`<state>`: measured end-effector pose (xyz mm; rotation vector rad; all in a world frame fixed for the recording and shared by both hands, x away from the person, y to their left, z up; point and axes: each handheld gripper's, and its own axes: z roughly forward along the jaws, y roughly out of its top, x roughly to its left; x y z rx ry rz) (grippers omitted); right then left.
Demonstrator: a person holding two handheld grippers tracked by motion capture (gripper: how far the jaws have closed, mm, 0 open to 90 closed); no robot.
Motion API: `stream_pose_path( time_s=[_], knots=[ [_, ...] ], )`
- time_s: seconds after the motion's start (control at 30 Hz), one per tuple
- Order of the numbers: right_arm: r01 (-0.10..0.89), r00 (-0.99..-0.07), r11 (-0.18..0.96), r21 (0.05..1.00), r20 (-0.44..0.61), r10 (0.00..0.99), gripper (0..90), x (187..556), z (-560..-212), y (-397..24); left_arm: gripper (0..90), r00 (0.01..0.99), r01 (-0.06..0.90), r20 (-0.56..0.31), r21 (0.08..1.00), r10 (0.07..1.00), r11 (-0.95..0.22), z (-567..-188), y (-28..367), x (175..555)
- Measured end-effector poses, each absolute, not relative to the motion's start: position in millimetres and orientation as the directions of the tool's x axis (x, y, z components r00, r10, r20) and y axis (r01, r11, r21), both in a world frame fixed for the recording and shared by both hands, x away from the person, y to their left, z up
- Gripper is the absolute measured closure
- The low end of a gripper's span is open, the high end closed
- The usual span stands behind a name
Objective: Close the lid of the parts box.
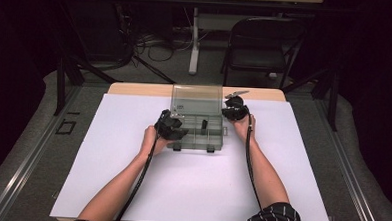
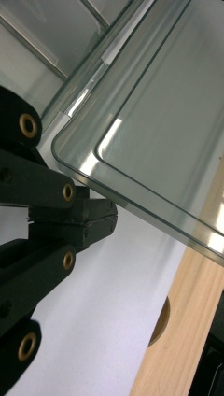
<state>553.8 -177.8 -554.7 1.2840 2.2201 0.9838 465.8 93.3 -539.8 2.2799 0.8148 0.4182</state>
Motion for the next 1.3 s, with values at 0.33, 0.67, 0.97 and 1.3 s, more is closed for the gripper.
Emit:
stream_pose_path(
  time_s=[0.33, 0.67, 0.97, 1.3],
  knots=[
    [0.558, -0.497, 0.321, 0.765, -0.002, 0.868, 90.0, 551, -552, -178, 57.2, 0.753, 0.438, 0.071, 0.687, 0.654, -0.579, -540, 93, 466],
    [0.525, -0.495, 0.317, 0.790, -0.019, 0.869, 90.0, 548, -546, -178, 57.1, 0.750, 0.441, 0.070, 0.688, 0.658, -0.576, -540, 93, 465],
    [0.500, -0.496, 0.301, 0.812, -0.016, 0.868, 90.0, 544, -540, -179, 56.9, 0.746, 0.442, 0.073, 0.689, 0.662, -0.574, -540, 92, 465],
    [0.478, -0.506, 0.298, 0.826, -0.019, 0.862, 90.0, 539, -537, -180, 56.2, 0.743, 0.445, 0.075, 0.688, 0.666, -0.574, -540, 92, 464]
  ],
)
